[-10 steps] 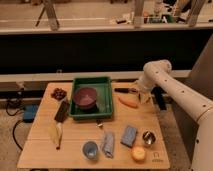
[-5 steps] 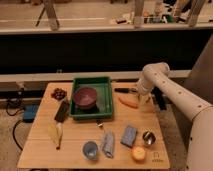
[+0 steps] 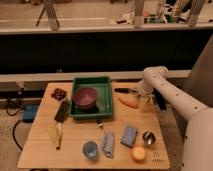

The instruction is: Place pepper in table surface

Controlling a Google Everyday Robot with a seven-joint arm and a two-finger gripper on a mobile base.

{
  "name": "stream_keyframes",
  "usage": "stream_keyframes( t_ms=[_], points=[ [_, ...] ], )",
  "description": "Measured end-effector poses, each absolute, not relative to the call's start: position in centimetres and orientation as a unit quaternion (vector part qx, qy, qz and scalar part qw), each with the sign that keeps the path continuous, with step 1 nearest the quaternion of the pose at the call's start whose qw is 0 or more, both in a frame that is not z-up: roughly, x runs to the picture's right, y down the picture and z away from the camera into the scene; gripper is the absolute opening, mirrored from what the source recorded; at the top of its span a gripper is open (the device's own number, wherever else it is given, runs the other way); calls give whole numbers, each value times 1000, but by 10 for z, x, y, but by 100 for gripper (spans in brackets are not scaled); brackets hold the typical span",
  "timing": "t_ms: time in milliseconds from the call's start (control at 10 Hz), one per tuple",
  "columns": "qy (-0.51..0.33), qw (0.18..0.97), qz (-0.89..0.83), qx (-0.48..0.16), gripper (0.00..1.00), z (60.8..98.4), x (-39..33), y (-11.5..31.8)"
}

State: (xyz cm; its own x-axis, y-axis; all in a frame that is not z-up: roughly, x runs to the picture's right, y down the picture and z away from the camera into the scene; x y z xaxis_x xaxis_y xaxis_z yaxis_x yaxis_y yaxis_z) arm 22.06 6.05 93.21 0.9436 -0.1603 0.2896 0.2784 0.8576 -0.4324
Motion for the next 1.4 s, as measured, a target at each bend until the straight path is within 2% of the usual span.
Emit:
stream_keyframes(
  t_ms=[1100,1300,1400],
  points=[
    [-143,946,-111,-270,79,954,227,81],
    [-145,944,-112,-274,66,957,226,84],
    [-146,943,-113,-276,63,959,226,86]
  ],
)
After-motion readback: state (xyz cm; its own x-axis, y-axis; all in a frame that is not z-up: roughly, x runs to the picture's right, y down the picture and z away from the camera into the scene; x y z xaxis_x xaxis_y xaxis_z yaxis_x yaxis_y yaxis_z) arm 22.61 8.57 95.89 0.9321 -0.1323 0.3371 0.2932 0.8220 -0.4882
